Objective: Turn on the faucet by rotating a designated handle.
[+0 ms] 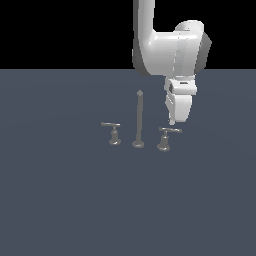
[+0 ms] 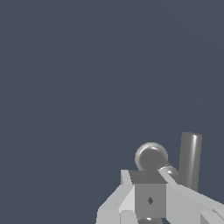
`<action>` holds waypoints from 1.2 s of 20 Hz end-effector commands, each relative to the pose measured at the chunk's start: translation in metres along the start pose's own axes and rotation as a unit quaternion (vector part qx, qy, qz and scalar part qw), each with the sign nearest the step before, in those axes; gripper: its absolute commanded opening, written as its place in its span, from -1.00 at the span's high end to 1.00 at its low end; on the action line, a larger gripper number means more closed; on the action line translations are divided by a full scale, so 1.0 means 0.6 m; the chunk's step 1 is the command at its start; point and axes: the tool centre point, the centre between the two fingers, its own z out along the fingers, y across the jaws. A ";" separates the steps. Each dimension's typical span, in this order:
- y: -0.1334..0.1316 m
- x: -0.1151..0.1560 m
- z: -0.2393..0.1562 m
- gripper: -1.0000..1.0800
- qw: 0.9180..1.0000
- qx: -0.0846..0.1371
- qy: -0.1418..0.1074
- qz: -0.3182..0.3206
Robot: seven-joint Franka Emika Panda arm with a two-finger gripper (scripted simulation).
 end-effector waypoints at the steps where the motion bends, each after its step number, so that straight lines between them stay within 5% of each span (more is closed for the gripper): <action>1: -0.003 0.009 0.016 1.00 1.000 0.001 0.005 0.017; 24: 0.042 0.036 0.031 1.00 1.000 0.005 0.010 0.029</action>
